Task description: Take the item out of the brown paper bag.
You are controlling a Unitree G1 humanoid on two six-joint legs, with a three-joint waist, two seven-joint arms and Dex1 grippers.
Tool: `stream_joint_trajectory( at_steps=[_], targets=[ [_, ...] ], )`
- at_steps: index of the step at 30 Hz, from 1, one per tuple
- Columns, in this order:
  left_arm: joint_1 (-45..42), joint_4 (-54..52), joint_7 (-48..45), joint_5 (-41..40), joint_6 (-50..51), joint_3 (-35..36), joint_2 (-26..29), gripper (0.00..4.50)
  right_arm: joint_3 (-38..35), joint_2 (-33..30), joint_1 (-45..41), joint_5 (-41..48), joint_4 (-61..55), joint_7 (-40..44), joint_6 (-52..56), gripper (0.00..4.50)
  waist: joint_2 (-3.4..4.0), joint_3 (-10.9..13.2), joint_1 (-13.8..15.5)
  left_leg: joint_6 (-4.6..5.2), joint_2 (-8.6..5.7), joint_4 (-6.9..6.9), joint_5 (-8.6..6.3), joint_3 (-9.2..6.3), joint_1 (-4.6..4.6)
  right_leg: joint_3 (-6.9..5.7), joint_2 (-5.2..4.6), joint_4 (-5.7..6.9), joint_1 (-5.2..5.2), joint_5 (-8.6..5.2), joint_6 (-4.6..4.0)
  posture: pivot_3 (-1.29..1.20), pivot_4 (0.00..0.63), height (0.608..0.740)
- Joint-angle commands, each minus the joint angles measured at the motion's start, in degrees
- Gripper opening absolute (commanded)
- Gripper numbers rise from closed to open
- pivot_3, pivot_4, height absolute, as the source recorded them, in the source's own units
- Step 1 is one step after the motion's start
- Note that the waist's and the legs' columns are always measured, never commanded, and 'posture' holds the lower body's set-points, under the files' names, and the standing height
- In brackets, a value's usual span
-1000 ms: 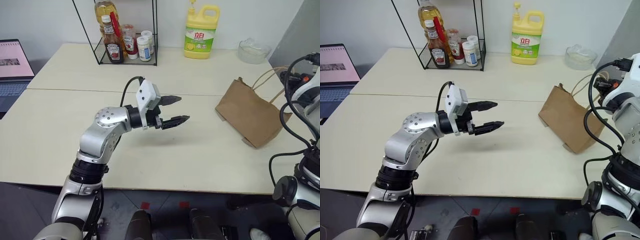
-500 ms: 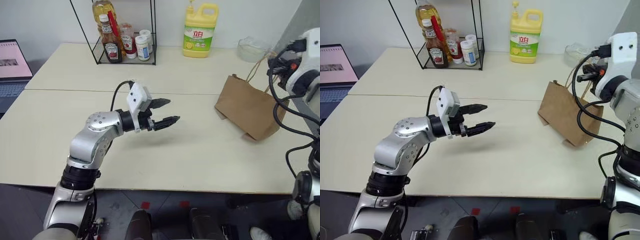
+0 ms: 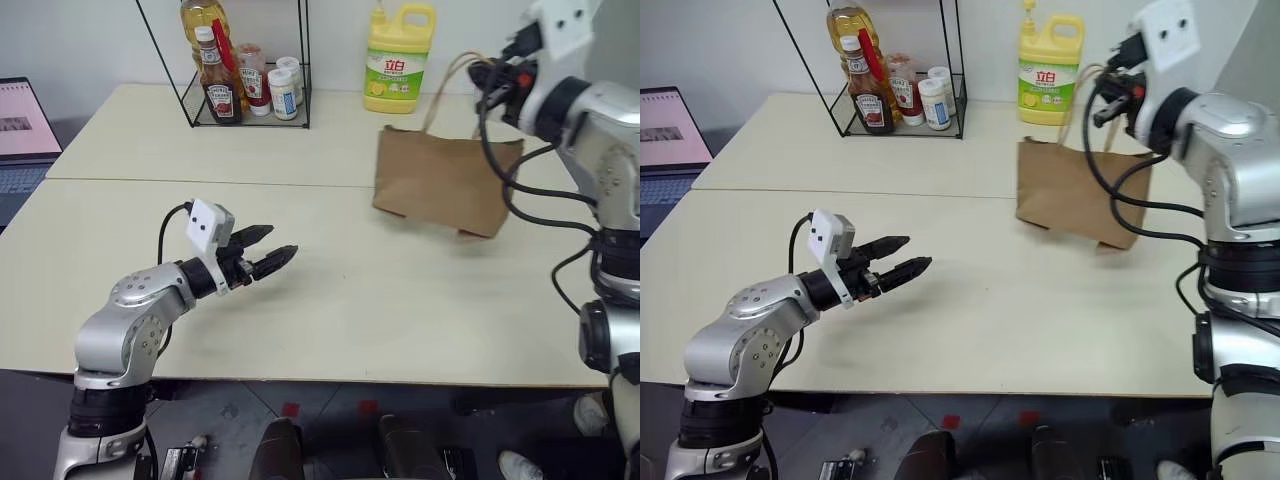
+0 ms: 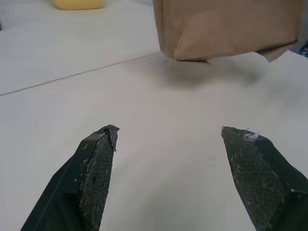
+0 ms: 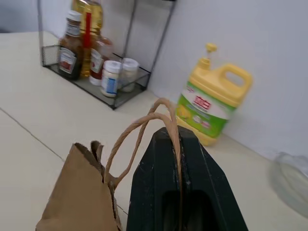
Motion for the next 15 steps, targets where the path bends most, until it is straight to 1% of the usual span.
stream_joint_trajectory(
  at_steps=[1, 7, 10, 15],
  targets=[
    [2.2, -4.9, 1.1, -2.4, 0.0, 3.0, 0.6, 3.68, 0.8, 3.3, -5.0, -1.5, 0.9, -0.1, -4.3, 0.03, 0.01, 0.0, 0.0, 0.00, 0.00, 0.00, 0.00, 0.00, -0.02, 0.01, 0.00, 0.00, -0.03, 0.00, 0.00, 0.00, 0.150, 0.740],
    [6.7, -8.4, 1.9, -2.3, -1.5, 5.0, 1.8, 3.68, 3.4, 11.5, -9.6, -3.8, 8.5, -0.3, -9.1, 0.03, 0.01, 0.0, -0.3, -0.10, 0.00, -0.01, 0.06, 0.00, -0.06, -0.03, -0.02, 0.02, -0.07, 0.01, -0.01, 0.00, 0.150, 0.740],
    [8.5, -9.4, 2.4, -1.9, -2.6, 5.2, 2.3, 3.68, 4.2, 15.4, -11.7, -5.1, 13.1, -0.1, -13.3, 0.03, 0.01, 0.0, -0.4, -0.10, 0.01, -0.01, 0.06, -0.01, -0.06, -0.04, -0.02, 0.03, -0.08, 0.01, -0.01, 0.00, 0.150, 0.740],
    [9.4, -10.0, 3.3, -2.1, -3.6, 5.6, 2.2, 3.68, 5.8, 18.9, -12.9, -7.7, 19.5, 1.3, -19.9, 0.03, 0.01, 0.0, -0.4, -0.09, 0.00, -0.02, 0.05, -0.03, -0.06, -0.07, -0.03, 0.03, -0.07, 0.01, -0.02, 0.00, 0.150, 0.740]
  ],
)
